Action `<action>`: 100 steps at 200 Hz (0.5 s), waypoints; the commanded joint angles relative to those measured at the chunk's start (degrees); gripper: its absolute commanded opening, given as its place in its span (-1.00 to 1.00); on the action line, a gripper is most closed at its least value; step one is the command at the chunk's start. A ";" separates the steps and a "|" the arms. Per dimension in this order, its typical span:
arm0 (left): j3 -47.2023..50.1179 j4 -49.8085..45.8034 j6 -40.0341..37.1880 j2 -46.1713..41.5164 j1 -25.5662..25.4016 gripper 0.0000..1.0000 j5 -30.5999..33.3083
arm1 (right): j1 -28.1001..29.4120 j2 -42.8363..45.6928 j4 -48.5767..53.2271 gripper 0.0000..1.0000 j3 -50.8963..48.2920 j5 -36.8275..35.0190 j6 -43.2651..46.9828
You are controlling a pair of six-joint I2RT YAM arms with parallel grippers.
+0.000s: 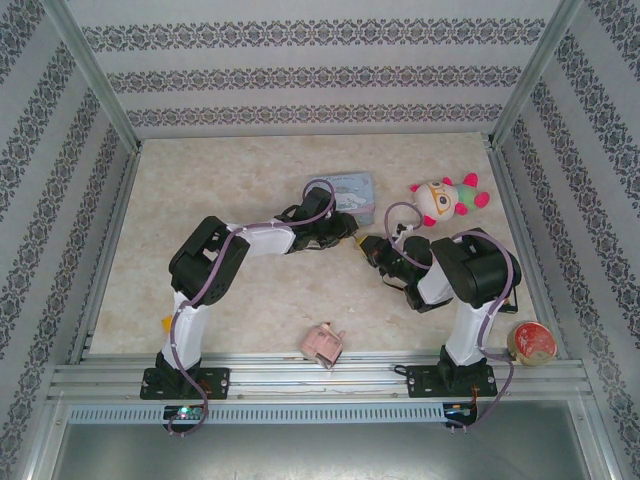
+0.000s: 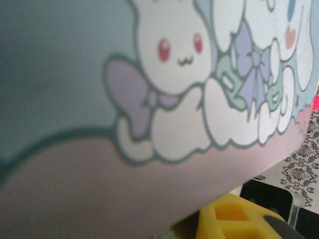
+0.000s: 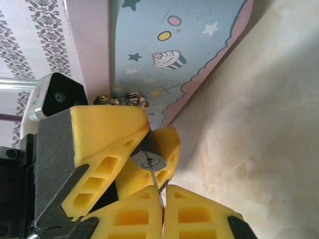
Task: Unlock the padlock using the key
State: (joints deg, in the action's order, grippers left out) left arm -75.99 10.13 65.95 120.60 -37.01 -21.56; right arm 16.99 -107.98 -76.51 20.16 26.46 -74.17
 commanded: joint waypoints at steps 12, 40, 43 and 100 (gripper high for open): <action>0.06 -4.68 1.86 -2.02 -1.92 -0.67 -8.40 | 0.53 2.84 -2.94 -1.00 1.75 -1.78 8.66; -0.35 -6.04 3.34 -2.21 -1.92 -0.69 -9.36 | 2.17 2.28 -2.94 -1.00 1.96 -2.38 15.46; -0.41 -6.11 3.61 -2.21 -1.92 -0.69 -9.45 | 2.43 2.13 -2.94 -1.00 2.03 -2.38 16.12; -1.75 -8.36 5.15 -2.65 -2.01 -0.73 -10.74 | 5.87 2.90 -2.94 -1.00 3.27 -2.91 24.81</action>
State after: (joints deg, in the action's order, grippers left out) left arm -76.49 6.04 67.79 119.39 -36.84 -23.29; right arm 21.17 -106.89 -74.81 20.88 21.91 -54.96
